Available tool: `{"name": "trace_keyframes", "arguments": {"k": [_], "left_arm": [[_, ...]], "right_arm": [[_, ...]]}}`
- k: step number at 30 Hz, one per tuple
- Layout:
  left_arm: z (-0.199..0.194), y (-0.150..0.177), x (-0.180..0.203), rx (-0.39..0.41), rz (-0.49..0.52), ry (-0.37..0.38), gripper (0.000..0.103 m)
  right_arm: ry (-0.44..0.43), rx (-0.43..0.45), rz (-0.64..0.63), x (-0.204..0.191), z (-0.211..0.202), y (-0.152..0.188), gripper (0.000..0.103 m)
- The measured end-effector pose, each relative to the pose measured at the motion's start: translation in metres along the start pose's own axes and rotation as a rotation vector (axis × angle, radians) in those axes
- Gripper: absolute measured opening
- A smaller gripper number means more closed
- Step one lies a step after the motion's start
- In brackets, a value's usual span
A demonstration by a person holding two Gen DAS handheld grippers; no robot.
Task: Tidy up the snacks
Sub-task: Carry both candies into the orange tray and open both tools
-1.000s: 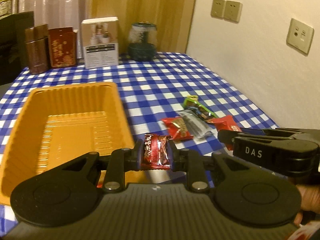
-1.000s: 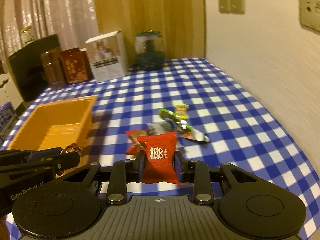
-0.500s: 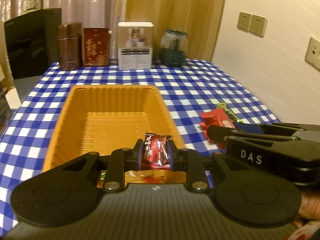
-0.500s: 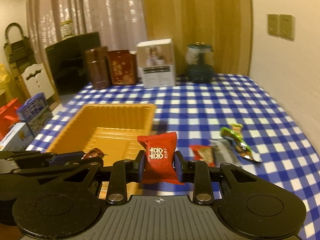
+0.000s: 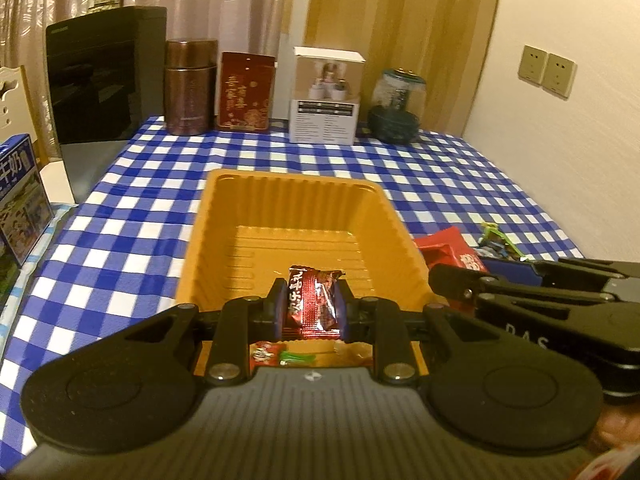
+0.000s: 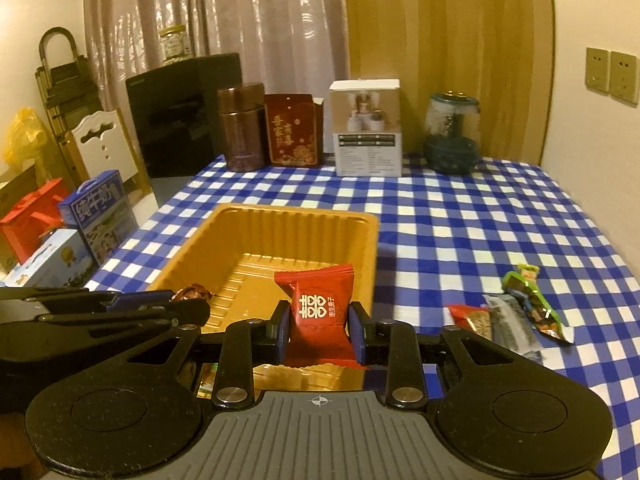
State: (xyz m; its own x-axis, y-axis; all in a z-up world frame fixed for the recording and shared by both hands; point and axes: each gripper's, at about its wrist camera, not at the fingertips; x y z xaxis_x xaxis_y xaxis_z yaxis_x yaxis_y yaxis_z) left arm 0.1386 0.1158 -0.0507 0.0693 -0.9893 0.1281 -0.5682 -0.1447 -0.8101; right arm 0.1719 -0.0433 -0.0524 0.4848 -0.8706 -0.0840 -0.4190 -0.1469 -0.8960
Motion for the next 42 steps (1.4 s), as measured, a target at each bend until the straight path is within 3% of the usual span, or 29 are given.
{"name": "trace_keyframes", "arguments": {"k": [24, 29, 42], "left_arm": [[0.013, -0.002, -0.019, -0.016, -0.008, -0.013, 0.022], [0.018, -0.002, -0.021, -0.034, -0.027, -0.011, 0.028], [0.013, -0.001, -0.026, -0.037, -0.028, -0.027, 0.028]], "right_arm": [[-0.005, -0.028, 0.004, -0.012, 0.02, -0.002, 0.031], [-0.003, -0.034, 0.01, -0.01, 0.023, -0.002, 0.031], [-0.016, -0.039, 0.03, -0.009, 0.022, -0.003, 0.031]]}}
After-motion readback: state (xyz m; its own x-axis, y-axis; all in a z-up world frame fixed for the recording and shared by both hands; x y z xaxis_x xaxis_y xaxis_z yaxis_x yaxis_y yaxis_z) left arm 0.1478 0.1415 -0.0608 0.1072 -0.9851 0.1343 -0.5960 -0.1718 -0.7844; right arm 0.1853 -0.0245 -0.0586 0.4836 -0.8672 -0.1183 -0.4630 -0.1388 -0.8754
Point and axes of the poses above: each gripper's, at about its wrist camera, not at the fingertips, and z roughly the way its jaws point, x to its right, y to its underside, and after that the axes turned 2 degrees about x, right-handed
